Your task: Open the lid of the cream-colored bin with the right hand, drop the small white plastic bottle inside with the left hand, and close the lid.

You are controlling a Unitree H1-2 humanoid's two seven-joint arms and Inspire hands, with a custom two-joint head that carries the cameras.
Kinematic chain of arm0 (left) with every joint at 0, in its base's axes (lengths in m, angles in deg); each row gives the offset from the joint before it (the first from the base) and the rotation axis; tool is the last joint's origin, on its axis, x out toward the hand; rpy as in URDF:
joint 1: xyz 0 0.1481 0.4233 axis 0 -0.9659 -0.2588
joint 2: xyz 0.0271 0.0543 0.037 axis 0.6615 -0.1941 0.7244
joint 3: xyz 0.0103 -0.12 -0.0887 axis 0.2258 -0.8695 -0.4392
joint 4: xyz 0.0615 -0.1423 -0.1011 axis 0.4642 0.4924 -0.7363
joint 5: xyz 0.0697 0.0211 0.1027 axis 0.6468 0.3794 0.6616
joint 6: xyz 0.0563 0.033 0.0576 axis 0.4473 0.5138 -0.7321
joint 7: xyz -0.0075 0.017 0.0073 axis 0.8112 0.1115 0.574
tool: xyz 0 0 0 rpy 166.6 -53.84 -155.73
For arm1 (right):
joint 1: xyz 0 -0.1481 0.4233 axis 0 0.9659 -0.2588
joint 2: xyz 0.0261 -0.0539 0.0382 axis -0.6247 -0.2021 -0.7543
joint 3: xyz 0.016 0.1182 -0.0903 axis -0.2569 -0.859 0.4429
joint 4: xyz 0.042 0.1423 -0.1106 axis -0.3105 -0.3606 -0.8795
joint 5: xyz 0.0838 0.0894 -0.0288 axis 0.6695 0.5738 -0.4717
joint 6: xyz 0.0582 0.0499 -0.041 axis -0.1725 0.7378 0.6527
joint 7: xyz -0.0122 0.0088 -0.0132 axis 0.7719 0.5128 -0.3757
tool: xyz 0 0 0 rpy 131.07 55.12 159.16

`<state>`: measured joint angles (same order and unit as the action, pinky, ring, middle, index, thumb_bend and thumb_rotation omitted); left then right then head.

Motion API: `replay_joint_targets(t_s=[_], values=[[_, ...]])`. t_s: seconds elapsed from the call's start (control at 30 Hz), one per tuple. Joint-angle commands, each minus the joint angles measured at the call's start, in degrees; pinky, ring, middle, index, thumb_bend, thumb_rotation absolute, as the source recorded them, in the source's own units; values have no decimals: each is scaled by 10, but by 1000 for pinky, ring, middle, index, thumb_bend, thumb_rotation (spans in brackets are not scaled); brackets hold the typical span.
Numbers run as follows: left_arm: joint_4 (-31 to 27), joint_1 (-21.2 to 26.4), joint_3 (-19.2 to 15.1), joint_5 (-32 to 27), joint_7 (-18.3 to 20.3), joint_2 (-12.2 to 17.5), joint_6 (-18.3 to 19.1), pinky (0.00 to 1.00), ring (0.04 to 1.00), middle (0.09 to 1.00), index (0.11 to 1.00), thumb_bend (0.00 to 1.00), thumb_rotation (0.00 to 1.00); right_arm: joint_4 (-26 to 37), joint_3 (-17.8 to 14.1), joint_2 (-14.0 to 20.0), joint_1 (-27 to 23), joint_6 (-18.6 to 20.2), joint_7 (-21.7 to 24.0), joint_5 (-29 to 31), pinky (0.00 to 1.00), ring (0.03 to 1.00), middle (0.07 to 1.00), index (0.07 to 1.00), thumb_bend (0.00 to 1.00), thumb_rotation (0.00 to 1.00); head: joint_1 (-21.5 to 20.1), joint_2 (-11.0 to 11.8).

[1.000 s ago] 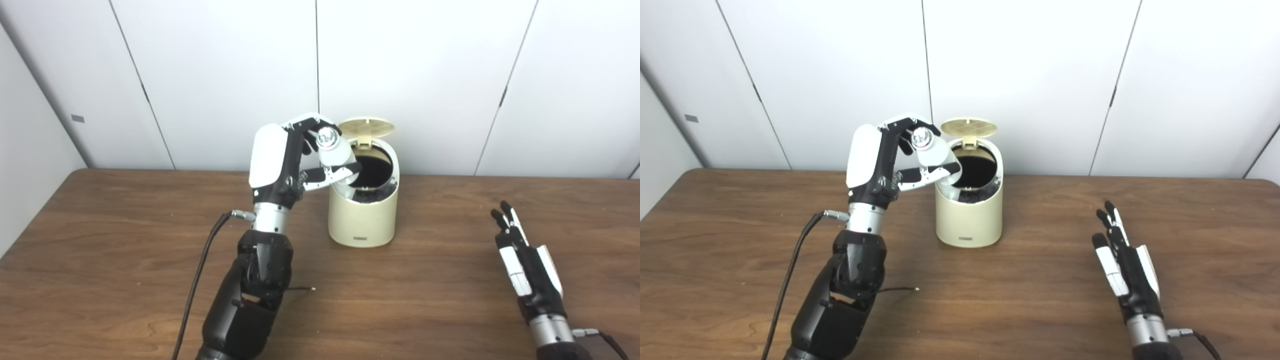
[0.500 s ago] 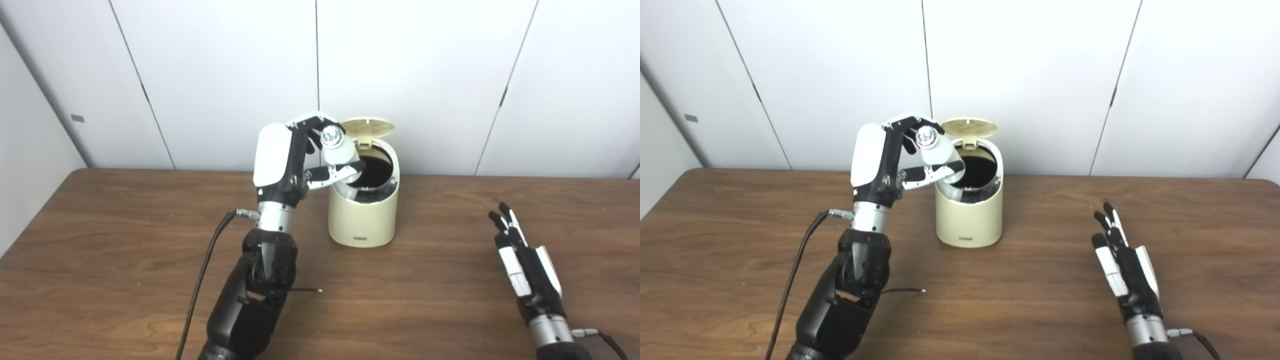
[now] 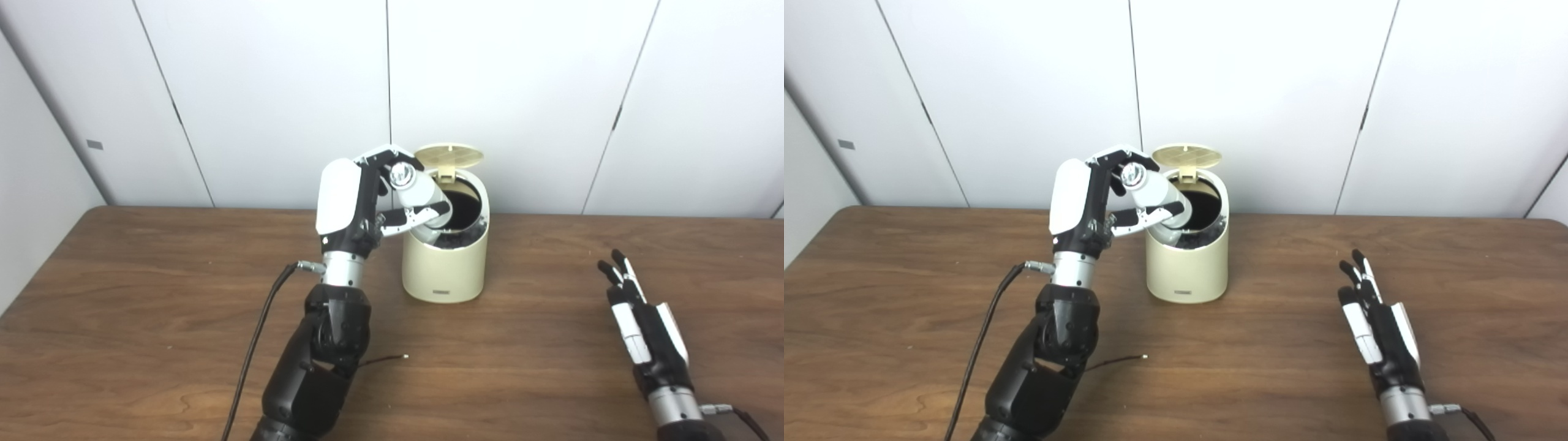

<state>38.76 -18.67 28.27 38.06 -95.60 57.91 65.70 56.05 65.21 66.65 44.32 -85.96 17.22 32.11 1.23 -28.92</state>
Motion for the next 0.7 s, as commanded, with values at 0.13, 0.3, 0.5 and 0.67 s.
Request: replay_joint_targets(t_s=[0.13,0.3,0.5,0.67], values=[[-5,37,9,6,-17,-1,-19,341,425,523,475,474,0,-23,6,-12,17,-11,-4,2,1000,984,940,998,717,1000,-2,1],[-7,35,14,6,-14,-1,-14,340,417,524,492,474,0,-20,6,-14,18,-13,-8,-4,1000,975,930,993,723,1000,-2,-1],[-14,34,19,13,-2,1,2,330,411,524,500,473,0,-17,4,-16,17,-10,-8,0,1000,975,931,997,736,1000,-3,-2],[-16,33,18,4,10,4,1,277,383,504,568,462,0,-15,4,-16,17,-11,-10,-3,1000,976,931,997,739,1000,-3,-2]])
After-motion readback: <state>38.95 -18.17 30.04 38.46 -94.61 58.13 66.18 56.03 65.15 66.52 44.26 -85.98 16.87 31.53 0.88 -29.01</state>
